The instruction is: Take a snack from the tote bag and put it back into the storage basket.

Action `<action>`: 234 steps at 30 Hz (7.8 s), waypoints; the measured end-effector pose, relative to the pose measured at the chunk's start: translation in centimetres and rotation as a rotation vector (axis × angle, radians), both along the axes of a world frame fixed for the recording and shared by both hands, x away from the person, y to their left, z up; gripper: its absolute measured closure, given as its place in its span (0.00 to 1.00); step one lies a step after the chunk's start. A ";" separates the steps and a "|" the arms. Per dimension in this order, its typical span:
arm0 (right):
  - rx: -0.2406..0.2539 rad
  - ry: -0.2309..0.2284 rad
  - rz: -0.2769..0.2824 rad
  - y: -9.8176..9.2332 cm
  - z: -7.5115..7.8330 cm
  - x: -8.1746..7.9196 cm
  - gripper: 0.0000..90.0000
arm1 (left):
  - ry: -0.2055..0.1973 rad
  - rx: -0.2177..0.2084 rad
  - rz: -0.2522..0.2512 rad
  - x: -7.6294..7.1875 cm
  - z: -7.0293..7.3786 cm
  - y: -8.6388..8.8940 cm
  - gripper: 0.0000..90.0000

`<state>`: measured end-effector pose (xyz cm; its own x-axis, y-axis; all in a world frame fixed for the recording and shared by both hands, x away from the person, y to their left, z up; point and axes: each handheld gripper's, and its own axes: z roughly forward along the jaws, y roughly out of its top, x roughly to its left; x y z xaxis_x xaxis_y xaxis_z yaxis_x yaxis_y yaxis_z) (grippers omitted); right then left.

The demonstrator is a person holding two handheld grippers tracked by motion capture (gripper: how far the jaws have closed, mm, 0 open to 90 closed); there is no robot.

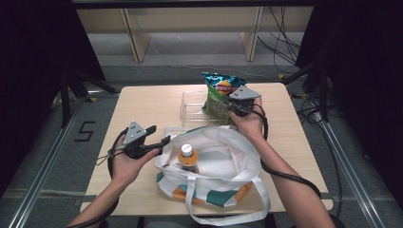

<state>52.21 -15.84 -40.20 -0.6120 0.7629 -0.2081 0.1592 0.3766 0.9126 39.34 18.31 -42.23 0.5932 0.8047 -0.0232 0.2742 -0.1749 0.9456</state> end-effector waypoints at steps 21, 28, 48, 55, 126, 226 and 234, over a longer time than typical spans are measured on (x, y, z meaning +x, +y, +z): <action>-0.027 0.013 -0.012 -0.2 -0.7 0.2 1.00 | -0.002 -0.001 -0.001 0.0 0.0 0.0 0.35; -0.037 0.005 -0.014 -0.2 -0.8 0.2 1.00 | -0.003 -0.004 -0.004 0.0 0.0 0.0 0.35; -0.039 0.038 -0.013 -0.1 -1.1 0.3 1.00 | 0.000 -0.001 -0.001 0.0 0.0 0.0 0.36; -0.015 0.062 -0.025 0.0 -1.1 0.2 0.94 | 0.001 -0.003 -0.001 0.0 0.0 0.0 0.35; 0.151 0.122 -0.022 -6.8 1.1 -7.4 0.61 | -0.008 -0.022 0.003 -0.1 0.1 0.2 0.36; 0.212 0.179 -0.129 -12.7 -0.9 -10.9 0.58 | 0.041 -0.118 -0.172 -4.6 0.3 -4.4 0.41; 0.206 0.184 -0.134 -12.8 -0.9 -11.0 0.58 | 0.029 -0.127 -0.197 -4.1 -0.2 -5.0 0.46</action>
